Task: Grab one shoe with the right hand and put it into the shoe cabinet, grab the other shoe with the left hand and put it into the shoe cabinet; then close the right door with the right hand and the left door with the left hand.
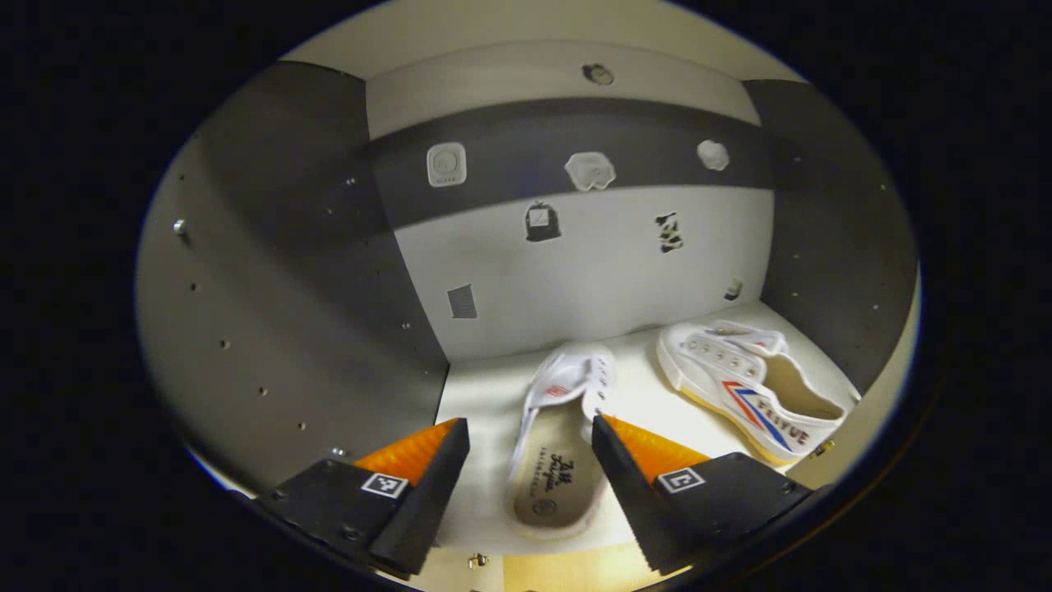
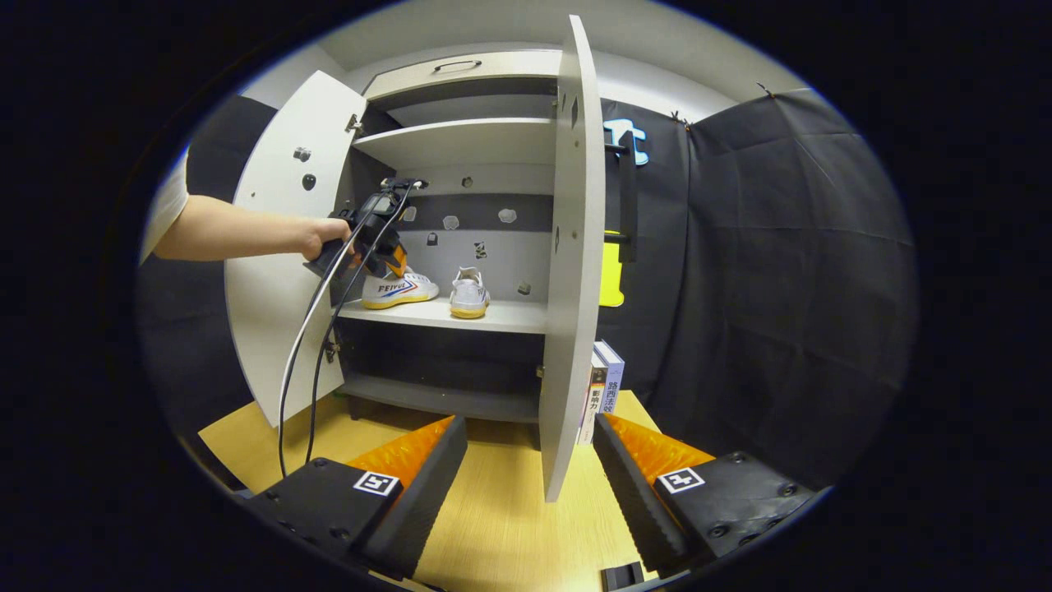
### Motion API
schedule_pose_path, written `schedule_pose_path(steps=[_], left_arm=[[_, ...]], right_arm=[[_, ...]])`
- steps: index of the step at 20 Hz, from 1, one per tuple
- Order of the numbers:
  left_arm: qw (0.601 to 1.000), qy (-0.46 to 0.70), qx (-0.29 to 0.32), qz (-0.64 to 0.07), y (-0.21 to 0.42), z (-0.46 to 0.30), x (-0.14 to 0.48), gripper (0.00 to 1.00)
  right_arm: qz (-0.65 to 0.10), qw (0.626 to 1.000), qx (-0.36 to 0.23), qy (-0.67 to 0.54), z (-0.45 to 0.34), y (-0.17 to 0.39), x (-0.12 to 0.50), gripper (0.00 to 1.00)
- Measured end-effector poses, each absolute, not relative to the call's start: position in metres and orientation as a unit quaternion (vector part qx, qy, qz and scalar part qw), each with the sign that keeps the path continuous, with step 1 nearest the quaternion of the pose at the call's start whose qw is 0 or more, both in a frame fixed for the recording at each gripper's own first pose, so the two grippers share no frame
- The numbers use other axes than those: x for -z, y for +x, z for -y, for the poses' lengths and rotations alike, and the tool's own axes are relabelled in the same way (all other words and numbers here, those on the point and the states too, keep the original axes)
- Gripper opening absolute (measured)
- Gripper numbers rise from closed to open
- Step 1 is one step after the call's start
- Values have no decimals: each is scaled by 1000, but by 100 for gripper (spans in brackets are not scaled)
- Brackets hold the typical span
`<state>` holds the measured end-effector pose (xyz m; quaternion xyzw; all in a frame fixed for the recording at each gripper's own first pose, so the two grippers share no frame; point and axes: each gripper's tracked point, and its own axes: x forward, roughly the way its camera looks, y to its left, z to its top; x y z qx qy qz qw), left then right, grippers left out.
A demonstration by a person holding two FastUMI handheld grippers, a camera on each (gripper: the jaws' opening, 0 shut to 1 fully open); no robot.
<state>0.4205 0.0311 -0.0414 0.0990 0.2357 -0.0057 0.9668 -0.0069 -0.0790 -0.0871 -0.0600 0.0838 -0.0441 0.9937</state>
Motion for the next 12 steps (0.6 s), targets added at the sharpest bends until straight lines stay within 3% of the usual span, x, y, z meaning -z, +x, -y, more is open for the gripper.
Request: schedule_pose_path(steps=[1, 7, 8, 9, 12], left_arm=[[971, 96, 15, -218, 406, -26, 35, 98], [991, 60, 31, -118, 298, -15, 6, 96], [992, 63, 35, -104, 280, -15, 5, 92], [993, 65, 37, -92, 261, -16, 5, 96], [994, 63, 52, -68, 199, -14, 14, 96]], right_arm=[[-80, 994, 41, -58, 74, -6, 83, 98], [-78, 995, 29, -51, 47, -8, 78, 98], [-78, 995, 30, -49, 42, -9, 77, 98], [-78, 995, 31, -47, 39, -7, 74, 98], [-76, 995, 40, -42, 26, -11, 69, 98]])
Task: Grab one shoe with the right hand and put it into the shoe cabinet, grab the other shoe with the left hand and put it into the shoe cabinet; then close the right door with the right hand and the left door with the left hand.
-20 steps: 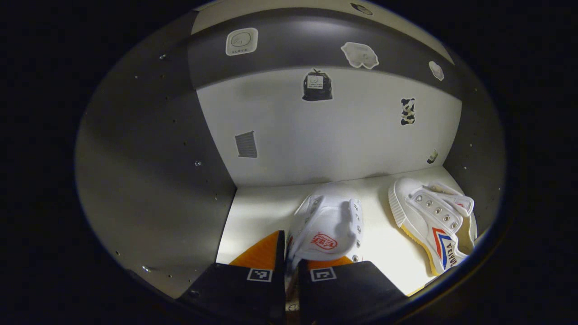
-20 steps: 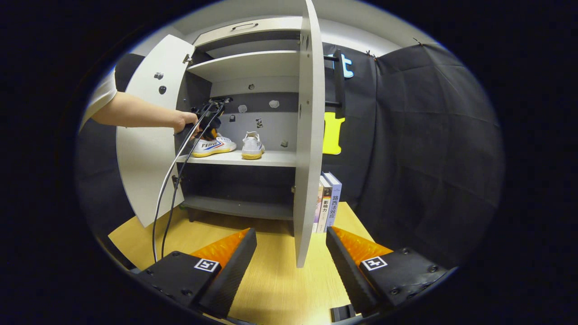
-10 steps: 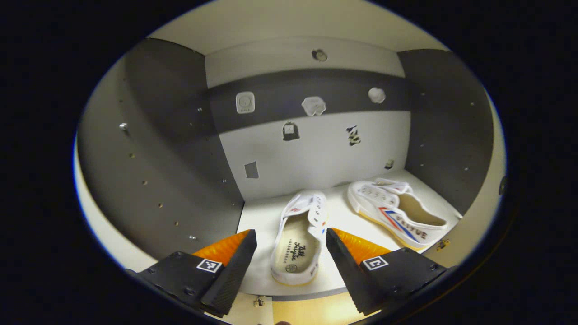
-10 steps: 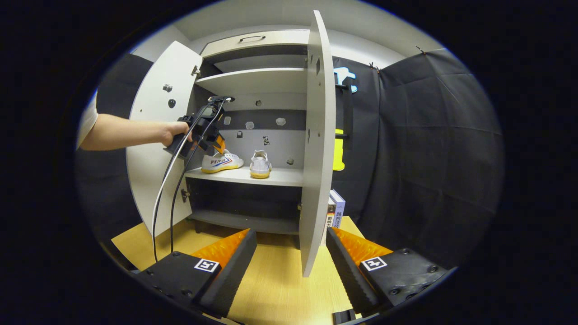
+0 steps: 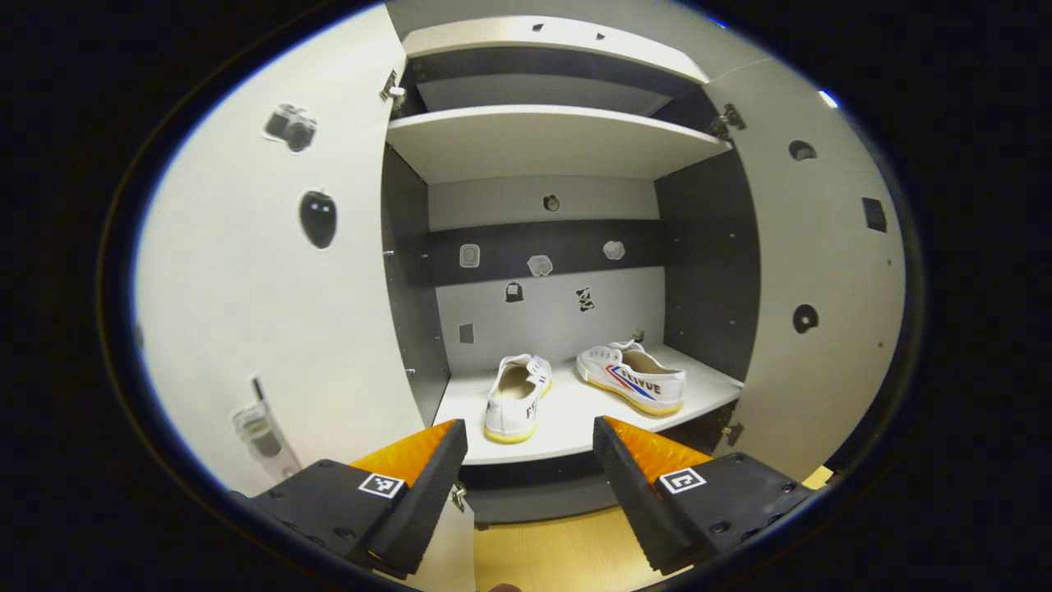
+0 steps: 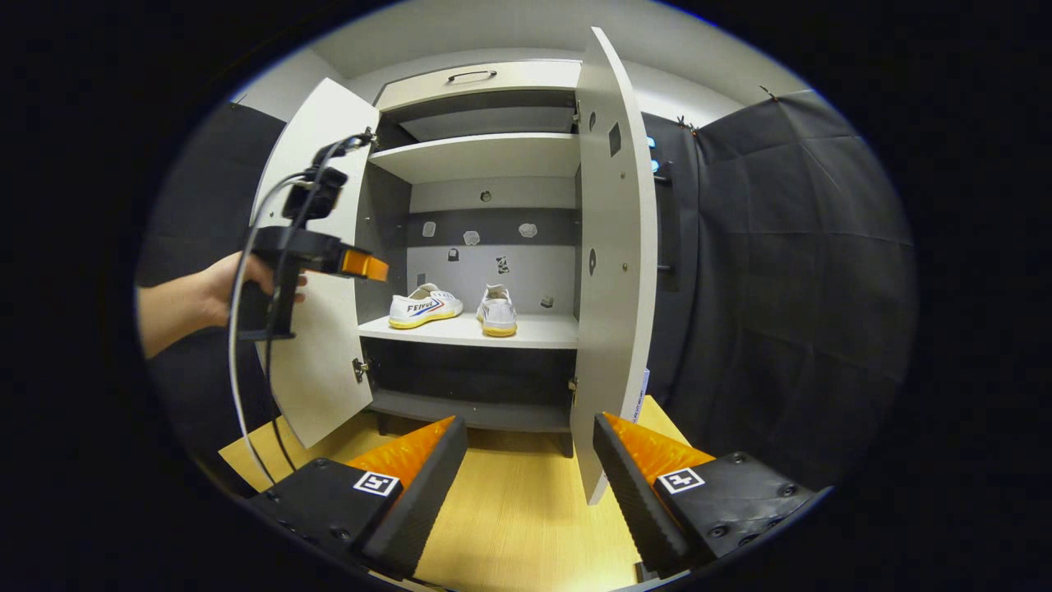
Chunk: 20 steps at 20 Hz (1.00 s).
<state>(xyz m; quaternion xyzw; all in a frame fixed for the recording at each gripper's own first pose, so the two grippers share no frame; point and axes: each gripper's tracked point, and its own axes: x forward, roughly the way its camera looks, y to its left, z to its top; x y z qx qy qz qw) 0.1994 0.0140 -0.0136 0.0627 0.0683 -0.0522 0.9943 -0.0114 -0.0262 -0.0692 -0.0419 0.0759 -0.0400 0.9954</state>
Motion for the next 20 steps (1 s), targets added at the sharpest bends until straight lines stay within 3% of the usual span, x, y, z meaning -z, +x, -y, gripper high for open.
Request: schedule_pose_path(steps=[4, 8, 11, 16, 20], left_arm=[[995, 63, 63, -48, 127, -13, 35, 96], [996, 73, 37, -35, 74, -27, 49, 96], [992, 101, 65, -39, 50, -16, 64, 96], [985, 125, 107, -49, 30, 5, 83, 96], [990, 76, 102, -63, 39, 27, 86, 96]], right_arm=[[-64, 994, 70, -45, 22, -19, 58, 98], [-46, 993, 107, -21, 25, -28, 39, 98], [-28, 990, 132, -39, 41, -31, 19, 98], [-17, 988, 149, -29, 77, -26, -8, 98], [11, 985, 168, -49, 124, -10, -45, 98]])
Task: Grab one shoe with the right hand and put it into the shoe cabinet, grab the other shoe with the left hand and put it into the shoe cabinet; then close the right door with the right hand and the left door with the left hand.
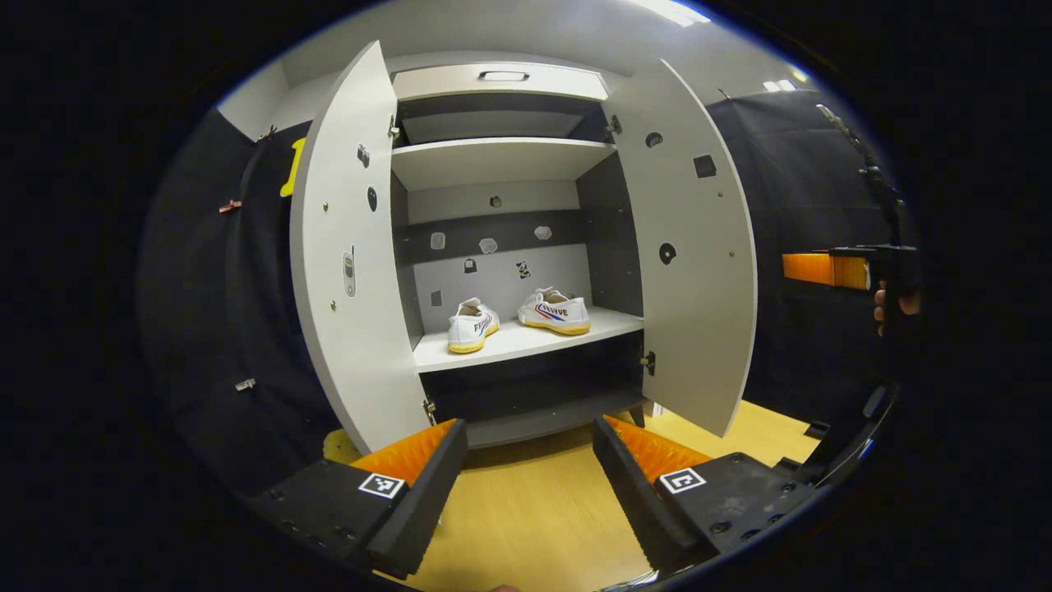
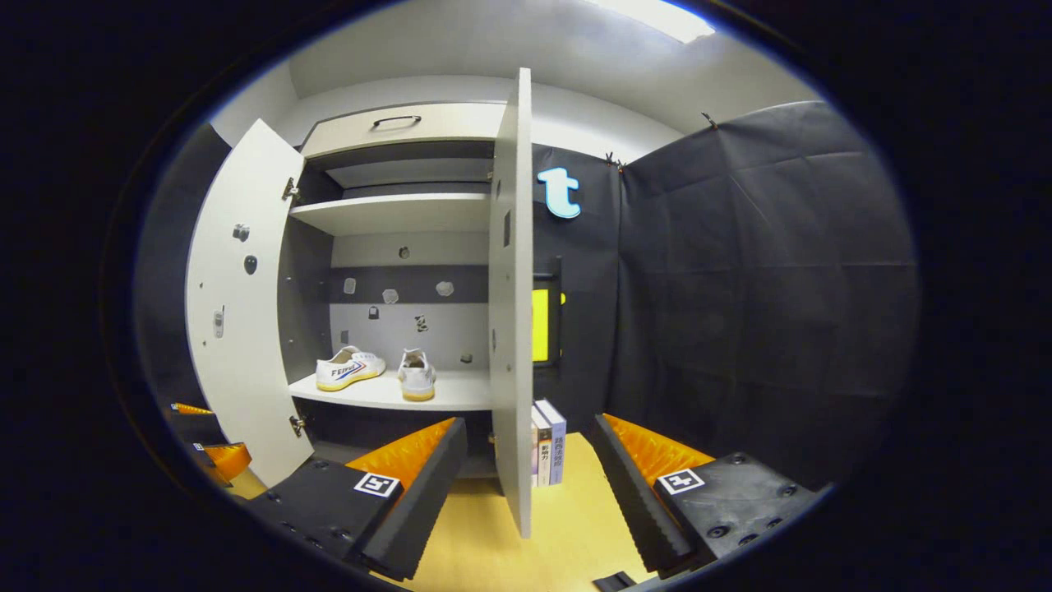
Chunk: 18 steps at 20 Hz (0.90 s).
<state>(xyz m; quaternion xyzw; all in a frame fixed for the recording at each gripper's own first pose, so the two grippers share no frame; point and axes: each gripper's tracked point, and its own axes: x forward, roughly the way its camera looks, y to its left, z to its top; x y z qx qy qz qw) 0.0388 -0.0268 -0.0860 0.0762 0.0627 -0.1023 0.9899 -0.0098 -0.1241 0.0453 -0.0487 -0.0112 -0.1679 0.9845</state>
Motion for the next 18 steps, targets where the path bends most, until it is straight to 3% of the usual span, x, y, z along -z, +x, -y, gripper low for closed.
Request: schedule_pose_path(steps=[8, 18], left_arm=[[995, 75, 46, -50, 61, 60, 77, 96], [994, 42, -46, -86, 66, 84, 101, 96]], right_arm=[[40, 987, 157, -13, 213, 55, -96, 98], [-1, 999, 36, -5, 229, 131, -88, 100]])
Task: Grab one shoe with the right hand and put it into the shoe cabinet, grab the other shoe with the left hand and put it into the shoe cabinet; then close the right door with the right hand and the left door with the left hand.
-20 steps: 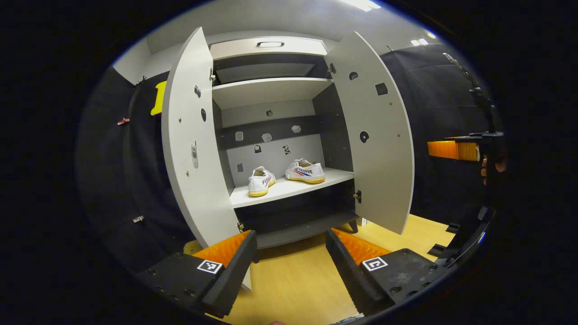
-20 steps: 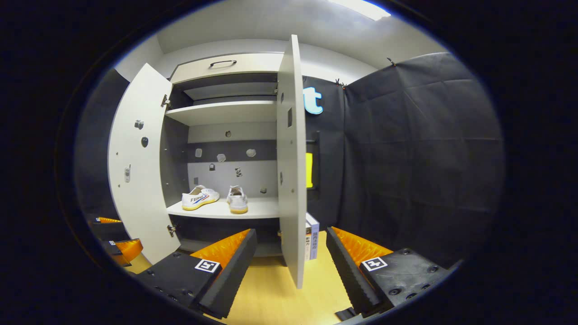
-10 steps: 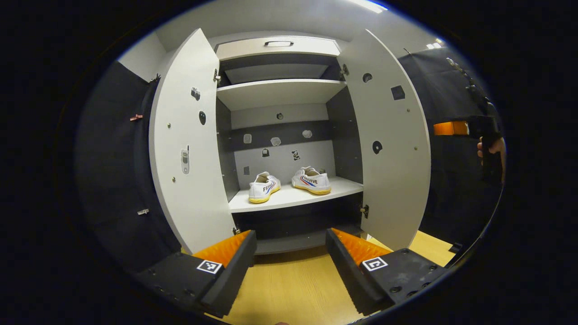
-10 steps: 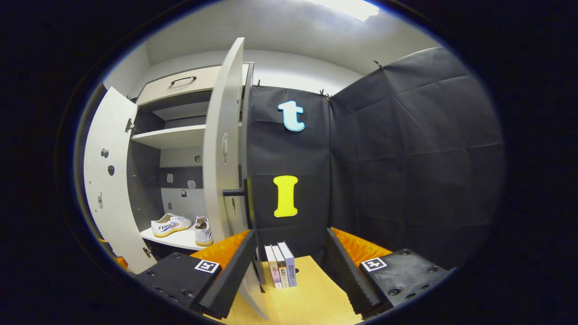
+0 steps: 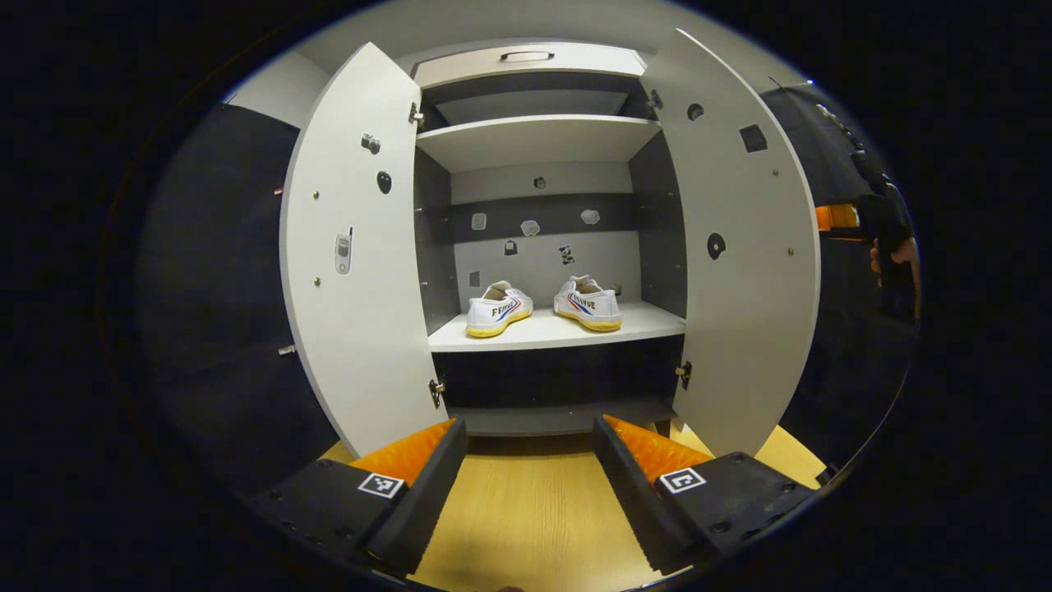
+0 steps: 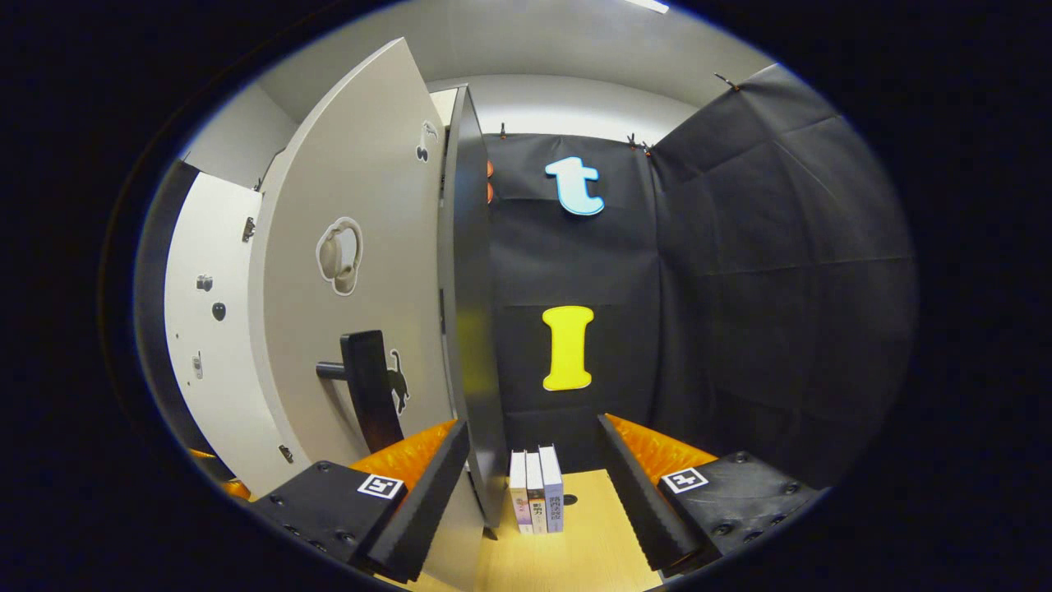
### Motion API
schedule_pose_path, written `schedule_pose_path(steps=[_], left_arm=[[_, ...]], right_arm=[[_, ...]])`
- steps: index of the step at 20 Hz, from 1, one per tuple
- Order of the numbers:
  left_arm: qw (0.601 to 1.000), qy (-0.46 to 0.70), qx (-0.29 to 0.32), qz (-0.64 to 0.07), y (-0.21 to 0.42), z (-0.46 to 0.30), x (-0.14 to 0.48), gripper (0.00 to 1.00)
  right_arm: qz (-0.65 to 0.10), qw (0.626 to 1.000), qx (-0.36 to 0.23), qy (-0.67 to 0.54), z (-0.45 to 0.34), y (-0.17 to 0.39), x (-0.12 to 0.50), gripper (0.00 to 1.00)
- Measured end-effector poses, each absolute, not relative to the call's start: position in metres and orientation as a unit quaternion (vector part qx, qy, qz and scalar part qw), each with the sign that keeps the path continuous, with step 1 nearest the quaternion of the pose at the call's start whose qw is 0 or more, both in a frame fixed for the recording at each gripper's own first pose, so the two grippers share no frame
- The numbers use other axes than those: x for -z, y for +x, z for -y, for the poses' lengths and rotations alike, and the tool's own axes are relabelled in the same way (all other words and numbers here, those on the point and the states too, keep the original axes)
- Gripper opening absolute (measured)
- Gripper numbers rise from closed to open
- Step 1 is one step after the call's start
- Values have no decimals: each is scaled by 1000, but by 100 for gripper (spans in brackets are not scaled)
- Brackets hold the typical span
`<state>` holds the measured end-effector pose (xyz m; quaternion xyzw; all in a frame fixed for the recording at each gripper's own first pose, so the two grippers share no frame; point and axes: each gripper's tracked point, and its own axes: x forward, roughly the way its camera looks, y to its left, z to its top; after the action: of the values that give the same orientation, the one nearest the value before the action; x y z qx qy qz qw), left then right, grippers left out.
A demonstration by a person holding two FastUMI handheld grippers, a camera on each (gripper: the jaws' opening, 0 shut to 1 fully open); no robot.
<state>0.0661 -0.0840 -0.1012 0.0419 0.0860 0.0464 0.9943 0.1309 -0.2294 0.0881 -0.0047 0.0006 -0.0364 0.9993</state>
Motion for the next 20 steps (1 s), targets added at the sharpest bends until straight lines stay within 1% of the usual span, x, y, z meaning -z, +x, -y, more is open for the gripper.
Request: schedule_pose_path(steps=[1, 4, 5, 6, 9, 16, 20], left_arm=[[995, 34, -52, -81, 67, 85, 96, 97], [995, 22, -67, -66, 66, 81, 84, 96], [995, 22, -70, -62, 65, 78, 83, 96], [995, 24, -73, -62, 62, 73, 82, 97], [994, 20, -89, -65, 51, 51, 83, 97], [989, 9, -120, -82, 28, -15, 91, 96], [986, 1, -139, -87, 18, -57, 95, 97]], right_arm=[[-3, 999, 31, -5, 230, 133, -89, 97], [-15, 1000, 25, 3, 228, 133, -85, 98], [-18, 1000, 24, 1, 226, 133, -85, 100], [-20, 1000, 24, -2, 224, 133, -85, 98], [-17, 999, 28, -16, 212, 130, -86, 98], [-17, 1000, 8, -13, 142, 137, -79, 98], [-16, 1000, -3, -11, 97, 152, -72, 98]])
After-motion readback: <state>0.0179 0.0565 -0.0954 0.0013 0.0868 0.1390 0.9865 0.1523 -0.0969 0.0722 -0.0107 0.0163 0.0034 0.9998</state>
